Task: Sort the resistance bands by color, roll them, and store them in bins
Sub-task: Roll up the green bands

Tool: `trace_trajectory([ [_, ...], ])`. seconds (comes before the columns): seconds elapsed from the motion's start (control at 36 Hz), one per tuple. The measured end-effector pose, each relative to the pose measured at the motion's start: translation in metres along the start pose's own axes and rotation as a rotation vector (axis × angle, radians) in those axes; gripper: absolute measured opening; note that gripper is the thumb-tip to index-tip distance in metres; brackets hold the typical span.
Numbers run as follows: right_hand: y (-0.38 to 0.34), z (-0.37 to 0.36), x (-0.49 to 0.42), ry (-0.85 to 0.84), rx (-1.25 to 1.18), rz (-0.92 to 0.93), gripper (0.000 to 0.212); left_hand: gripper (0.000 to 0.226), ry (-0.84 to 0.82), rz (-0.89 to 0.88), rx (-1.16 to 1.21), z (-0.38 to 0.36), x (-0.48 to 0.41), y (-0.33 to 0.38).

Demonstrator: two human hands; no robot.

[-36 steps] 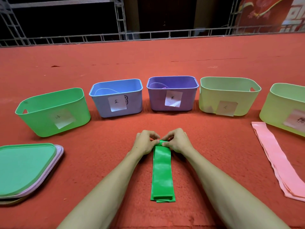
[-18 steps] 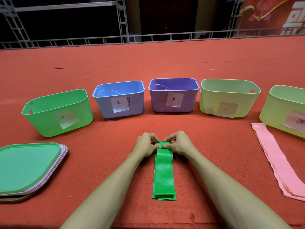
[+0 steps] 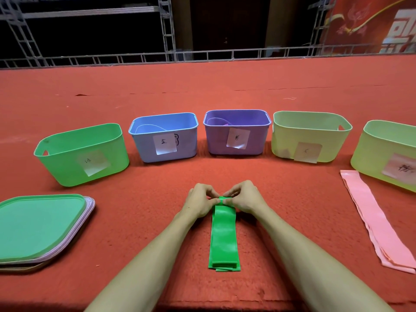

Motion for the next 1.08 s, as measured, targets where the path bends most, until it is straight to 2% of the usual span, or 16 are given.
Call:
trace_trajectory([
  [0.17, -0.004, 0.001, 0.002, -0.008, 0.044, 0.037, 0.006, 0.02, 0.031, 0.024, 0.008, -0.002, 0.005, -0.008],
  [0.25, -0.005, -0.001, 0.003, -0.005, 0.053, 0.039, 0.017, 0.023, 0.055, 0.025, 0.007, -0.002, 0.007, -0.01],
  [0.33, -0.005, -0.004, 0.004, -0.053, 0.081, 0.037, 0.027, 0.019, 0.057, 0.015, 0.003, -0.002, 0.009, -0.009],
  [0.53, -0.006, -0.003, 0.01, -0.075, 0.117, 0.028, 0.021, 0.006, 0.051, 0.002, 0.01, 0.008, 0.019, 0.001],
  [0.69, -0.008, -0.004, 0.013, -0.075, 0.107, 0.025, 0.02, 0.008, 0.039, -0.021, 0.005, 0.006, 0.019, 0.003],
  [0.78, -0.008, -0.004, 0.014, -0.074, 0.103, 0.025, 0.02, 0.016, 0.004, -0.005, -0.017, 0.004, 0.019, 0.001],
  [0.89, -0.008, -0.003, 0.019, -0.077, 0.093, 0.035, 0.02, 0.012, -0.043, 0.025, -0.035, 0.001, 0.019, -0.004],
  [1.08, -0.013, 0.001, 0.024, -0.033, 0.059, 0.069, 0.005, 0.011, -0.026, 0.002, -0.036, 0.001, 0.022, -0.003],
])
Point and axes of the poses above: each hand's wrist, its own x-axis away from the middle knuckle, its own z-axis out of the back of the hand, y = z × x, the point moved 8 cm from there along -x, towards the middle knuckle, and after that the axes turned 8 degrees about z, right-handed, at the moved point
